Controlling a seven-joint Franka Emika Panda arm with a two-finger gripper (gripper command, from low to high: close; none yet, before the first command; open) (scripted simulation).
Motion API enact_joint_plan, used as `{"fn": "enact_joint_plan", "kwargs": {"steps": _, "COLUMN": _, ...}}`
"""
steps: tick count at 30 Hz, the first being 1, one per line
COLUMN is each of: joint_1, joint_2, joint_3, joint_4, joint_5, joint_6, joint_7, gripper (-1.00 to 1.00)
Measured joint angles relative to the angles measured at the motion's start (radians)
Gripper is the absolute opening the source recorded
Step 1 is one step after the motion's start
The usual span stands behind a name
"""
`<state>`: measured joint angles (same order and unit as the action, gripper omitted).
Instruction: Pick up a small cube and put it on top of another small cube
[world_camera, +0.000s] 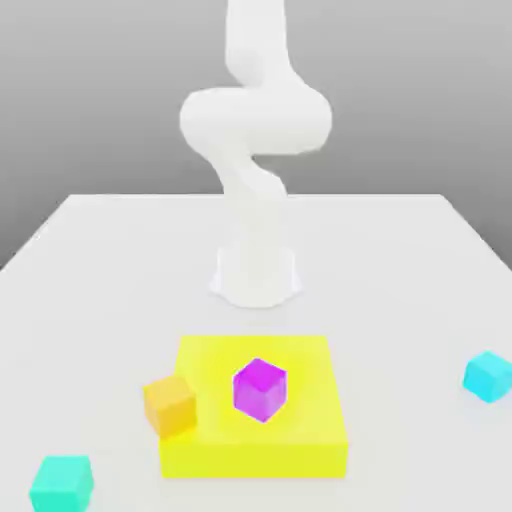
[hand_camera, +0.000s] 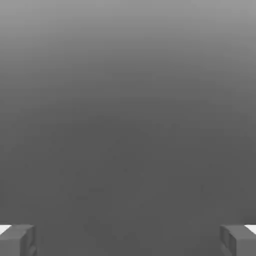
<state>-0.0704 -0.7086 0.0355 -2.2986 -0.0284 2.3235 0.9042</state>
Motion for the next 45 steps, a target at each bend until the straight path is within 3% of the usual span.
{"fn": "enact_joint_plan", "kwargs": {"steps": 9, "joint_1": -0.212, "joint_2": 0.335, "joint_3": 0.088, "joint_4": 0.006, "joint_5": -0.127, "joint_6": 0.084, "joint_7": 0.397, "gripper": 0.00}}
{"fn": "enact_joint_plan", "kwargs": {"steps": 18, "joint_1": -0.336, "joint_2": 0.660, "joint_3": 0.073, "joint_4": 0.010, "joint_5": -0.212, "joint_6": 0.170, "joint_7": 0.757, "gripper": 0.00}}
{"fn": "enact_joint_plan", "kwargs": {"steps": 24, "joint_1": -0.385, "joint_2": 0.863, "joint_3": 0.044, "joint_4": 0.009, "joint_5": -0.175, "joint_6": 0.240, "joint_7": 0.932, "gripper": 0.00}}
{"fn": "enact_joint_plan", "kwargs": {"steps": 30, "joint_1": -0.429, "joint_2": 1.050, "joint_3": 0.032, "joint_4": 0.007, "joint_5": -0.043, "joint_6": 0.321, "joint_7": 1.031, "gripper": 0.00}}
{"fn": "enact_joint_plan", "kwargs": {"steps": 34, "joint_1": -0.427, "joint_2": 1.195, "joint_3": 0.020, "joint_4": 0.033, "joint_5": -0.040, "joint_6": 0.428, "joint_7": 1.052, "gripper": 0.00}}
{"fn": "enact_joint_plan", "kwargs": {"steps": 35, "joint_1": -0.425, "joint_2": 1.216, "joint_3": 0.018, "joint_4": 0.037, "joint_5": -0.043, "joint_6": 0.445, "joint_7": 1.054, "gripper": -1.00}}
{"fn": "enact_joint_plan", "kwargs": {"steps": 41, "joint_1": -0.424, "joint_2": 1.227, "joint_3": 0.016, "joint_4": 0.039, "joint_5": -0.044, "joint_6": 0.456, "joint_7": 1.056, "gripper": -1.00}}
{"fn": "enact_joint_plan", "kwargs": {"steps": 45, "joint_1": -0.435, "joint_2": 1.122, "joint_3": 0.029, "joint_4": 0.017, "joint_5": -0.029, "joint_6": 0.372, "joint_7": 1.045, "gripper": -1.00}}
